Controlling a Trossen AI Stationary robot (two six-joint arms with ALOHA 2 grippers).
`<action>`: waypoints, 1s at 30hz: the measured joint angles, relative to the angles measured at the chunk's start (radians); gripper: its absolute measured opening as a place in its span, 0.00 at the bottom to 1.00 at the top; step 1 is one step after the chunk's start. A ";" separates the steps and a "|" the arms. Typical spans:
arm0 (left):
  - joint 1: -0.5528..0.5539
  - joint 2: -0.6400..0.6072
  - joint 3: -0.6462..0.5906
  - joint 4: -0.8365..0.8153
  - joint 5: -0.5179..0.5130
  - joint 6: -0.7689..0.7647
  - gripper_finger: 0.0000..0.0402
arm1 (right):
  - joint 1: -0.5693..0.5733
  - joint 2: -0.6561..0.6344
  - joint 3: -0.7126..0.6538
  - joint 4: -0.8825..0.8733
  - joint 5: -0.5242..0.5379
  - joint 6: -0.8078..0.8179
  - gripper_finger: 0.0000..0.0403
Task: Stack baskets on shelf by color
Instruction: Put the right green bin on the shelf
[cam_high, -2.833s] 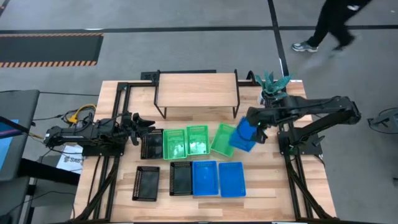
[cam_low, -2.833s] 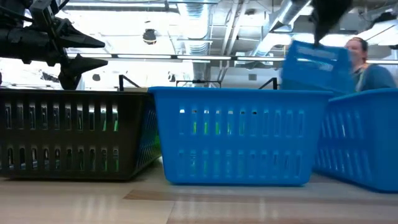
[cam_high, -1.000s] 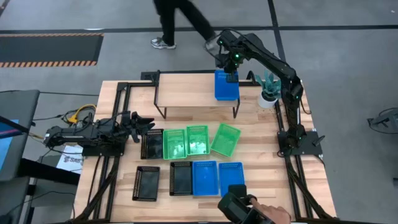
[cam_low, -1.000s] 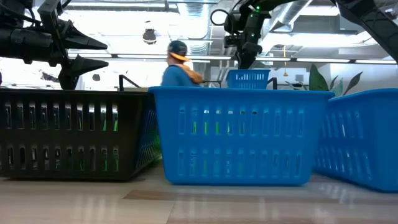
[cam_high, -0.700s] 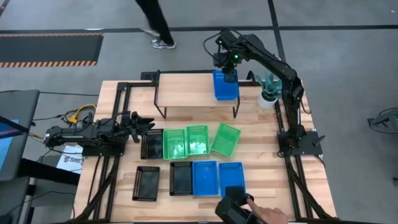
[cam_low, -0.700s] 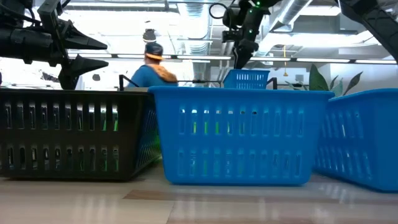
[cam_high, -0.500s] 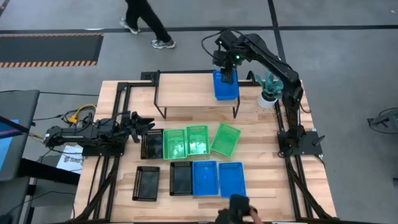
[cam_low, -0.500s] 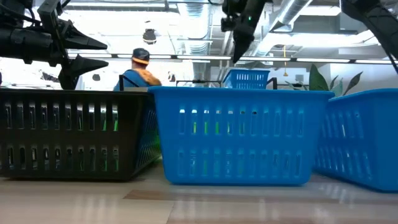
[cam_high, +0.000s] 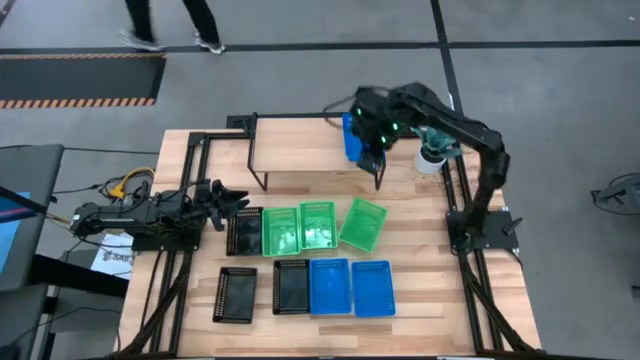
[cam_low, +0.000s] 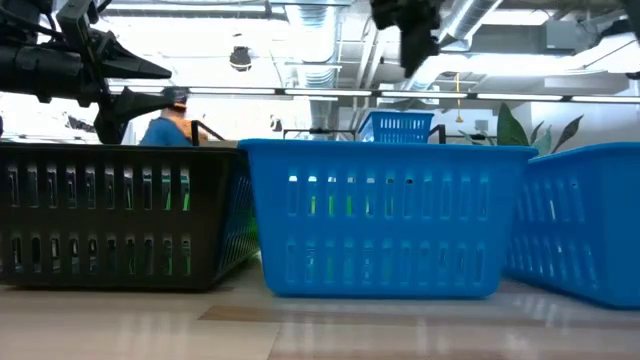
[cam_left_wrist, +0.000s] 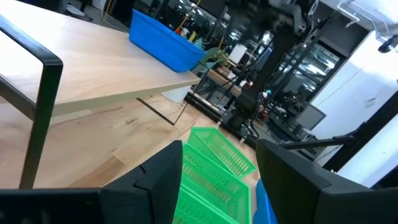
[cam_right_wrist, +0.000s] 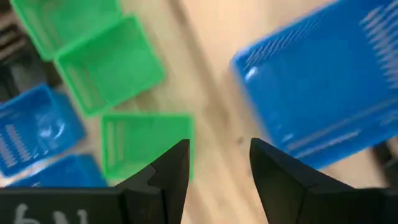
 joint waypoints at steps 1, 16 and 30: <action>0.000 0.000 0.000 0.000 0.004 0.000 0.48 | 0.018 -0.030 -0.054 0.001 0.011 0.034 0.47; 0.000 0.000 0.000 -0.004 0.018 -0.008 0.48 | 0.215 -0.329 -0.881 0.424 0.050 0.420 0.52; 0.000 0.000 0.000 -0.003 0.007 -0.010 0.48 | 0.154 -0.182 -1.014 0.736 0.110 0.348 0.56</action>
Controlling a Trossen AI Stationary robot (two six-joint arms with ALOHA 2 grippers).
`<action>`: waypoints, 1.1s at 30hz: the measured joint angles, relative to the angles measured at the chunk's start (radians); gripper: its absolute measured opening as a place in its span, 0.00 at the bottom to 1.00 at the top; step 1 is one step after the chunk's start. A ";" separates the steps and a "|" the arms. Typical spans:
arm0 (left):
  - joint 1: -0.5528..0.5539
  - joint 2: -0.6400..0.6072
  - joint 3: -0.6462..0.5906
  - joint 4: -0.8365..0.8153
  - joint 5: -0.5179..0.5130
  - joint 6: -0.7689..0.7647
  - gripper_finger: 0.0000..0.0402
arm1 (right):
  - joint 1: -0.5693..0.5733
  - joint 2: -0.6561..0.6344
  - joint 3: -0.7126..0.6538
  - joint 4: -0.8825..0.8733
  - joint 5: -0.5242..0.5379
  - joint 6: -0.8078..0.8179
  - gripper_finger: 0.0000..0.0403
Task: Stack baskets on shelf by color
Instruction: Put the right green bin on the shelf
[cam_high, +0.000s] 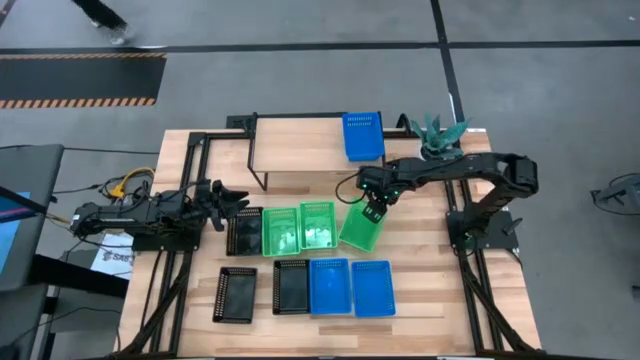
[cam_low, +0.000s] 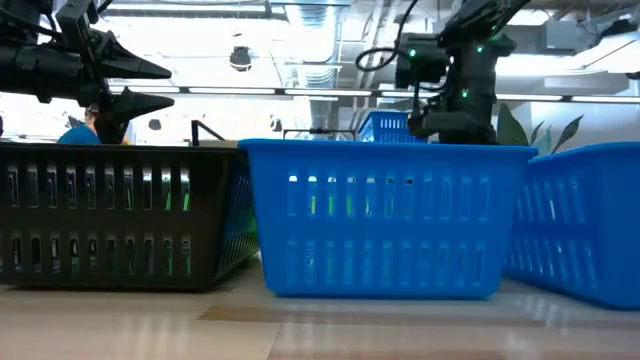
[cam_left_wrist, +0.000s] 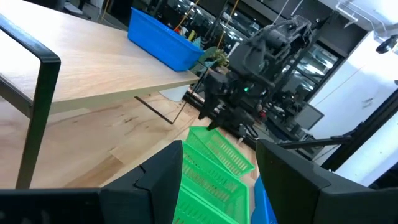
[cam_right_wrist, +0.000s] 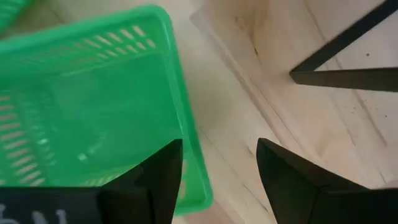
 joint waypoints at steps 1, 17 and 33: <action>0.000 0.000 0.000 0.000 0.000 0.000 0.48 | -0.002 0.015 0.000 0.005 0.000 -0.008 0.56; 0.000 0.000 0.000 0.000 -0.001 -0.002 0.48 | 0.027 0.102 0.001 0.005 -0.002 -0.057 0.16; 0.000 0.000 0.000 0.000 -0.003 -0.013 0.48 | 0.025 -0.183 0.037 -0.057 -0.072 -0.062 0.04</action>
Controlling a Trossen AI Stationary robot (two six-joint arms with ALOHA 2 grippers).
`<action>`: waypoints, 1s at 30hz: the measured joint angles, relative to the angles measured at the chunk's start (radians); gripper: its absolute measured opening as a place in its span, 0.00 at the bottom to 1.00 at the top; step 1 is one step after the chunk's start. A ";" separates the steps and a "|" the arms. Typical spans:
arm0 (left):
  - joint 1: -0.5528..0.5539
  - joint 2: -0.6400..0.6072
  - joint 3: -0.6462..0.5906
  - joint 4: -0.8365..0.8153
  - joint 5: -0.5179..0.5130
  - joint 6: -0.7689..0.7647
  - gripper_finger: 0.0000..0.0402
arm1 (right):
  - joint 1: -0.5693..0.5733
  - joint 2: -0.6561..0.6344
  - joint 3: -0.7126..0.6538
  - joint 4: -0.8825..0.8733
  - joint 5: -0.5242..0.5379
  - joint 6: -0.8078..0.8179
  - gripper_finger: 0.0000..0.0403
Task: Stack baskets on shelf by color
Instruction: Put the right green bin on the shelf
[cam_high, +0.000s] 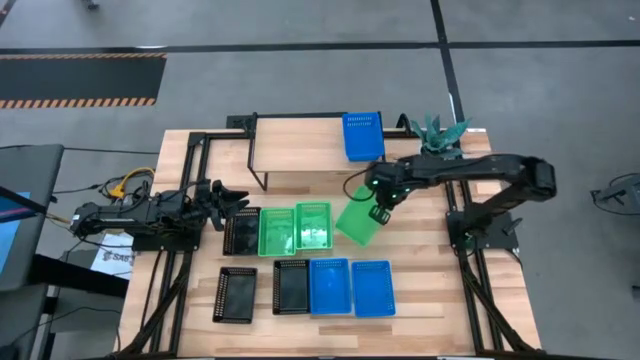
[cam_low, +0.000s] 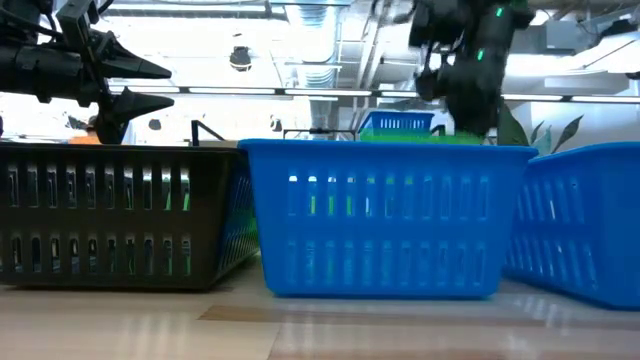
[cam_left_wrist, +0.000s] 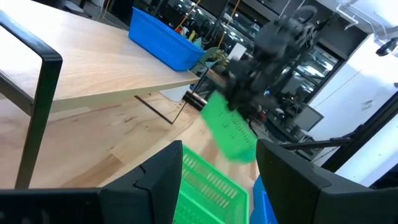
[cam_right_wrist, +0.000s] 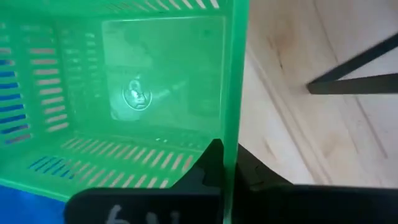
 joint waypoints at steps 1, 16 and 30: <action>0.000 0.000 0.000 0.000 0.000 0.000 0.48 | 0.001 -0.020 0.017 -0.005 -0.005 0.000 0.04; 0.000 0.000 0.000 0.000 0.001 -0.010 0.48 | -0.108 -0.046 0.492 0.069 -0.018 -0.288 0.02; 0.000 0.000 0.000 0.000 0.001 -0.006 0.48 | -0.302 0.328 0.972 0.051 -0.147 -0.616 0.02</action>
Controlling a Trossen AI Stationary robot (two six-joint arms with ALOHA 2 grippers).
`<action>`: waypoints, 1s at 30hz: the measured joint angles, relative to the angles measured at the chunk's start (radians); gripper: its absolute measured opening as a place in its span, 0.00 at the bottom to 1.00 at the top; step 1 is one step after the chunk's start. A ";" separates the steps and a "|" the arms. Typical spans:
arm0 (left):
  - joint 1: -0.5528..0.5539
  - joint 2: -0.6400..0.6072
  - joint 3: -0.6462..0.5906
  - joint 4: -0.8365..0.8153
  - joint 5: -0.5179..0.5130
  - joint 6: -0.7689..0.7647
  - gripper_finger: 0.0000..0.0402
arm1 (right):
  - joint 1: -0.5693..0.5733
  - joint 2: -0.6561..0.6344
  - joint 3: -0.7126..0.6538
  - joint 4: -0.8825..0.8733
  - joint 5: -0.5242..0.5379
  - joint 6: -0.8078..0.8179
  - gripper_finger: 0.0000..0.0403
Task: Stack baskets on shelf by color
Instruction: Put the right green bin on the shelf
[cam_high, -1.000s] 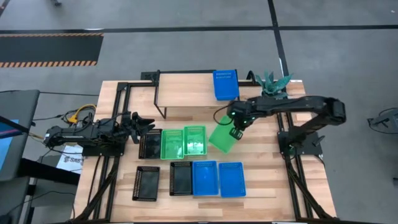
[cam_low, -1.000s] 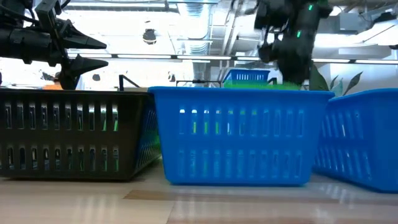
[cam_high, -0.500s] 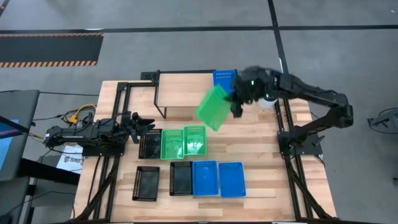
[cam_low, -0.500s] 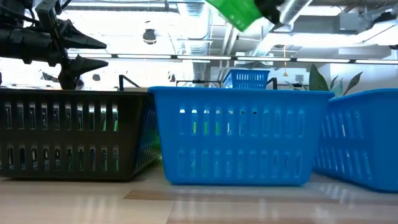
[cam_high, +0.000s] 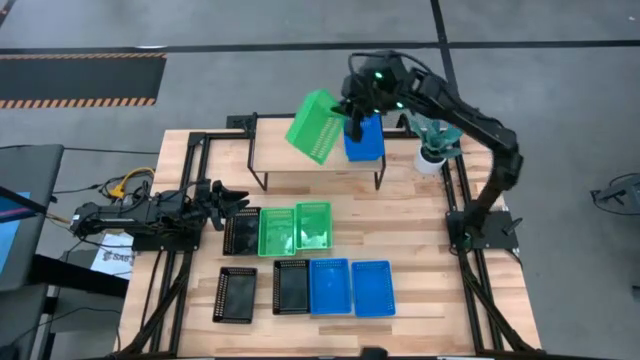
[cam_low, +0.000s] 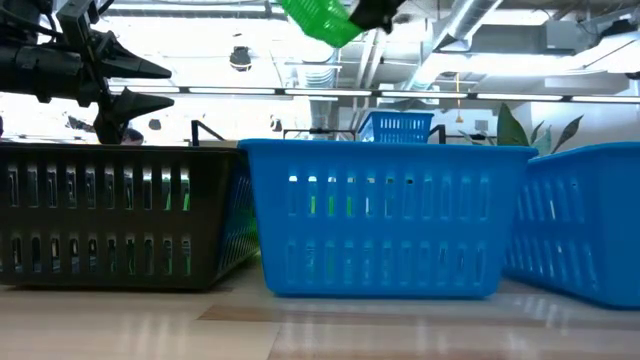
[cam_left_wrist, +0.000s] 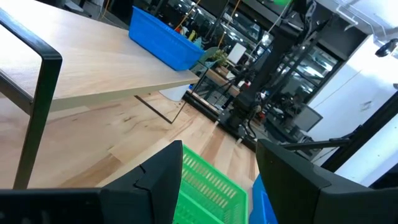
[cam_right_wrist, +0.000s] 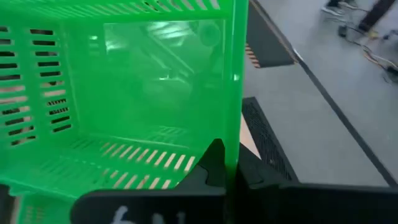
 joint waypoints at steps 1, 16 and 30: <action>0.000 0.000 0.000 0.000 0.000 0.000 0.48 | -0.011 0.026 0.022 -0.005 -0.019 -0.019 0.02; 0.000 0.000 0.000 0.000 -0.003 0.032 0.48 | -0.122 0.320 0.189 -0.170 -0.187 -0.250 0.03; 0.000 0.000 0.000 0.000 -0.008 0.032 0.48 | -0.166 0.368 0.205 -0.229 -0.183 -0.317 0.09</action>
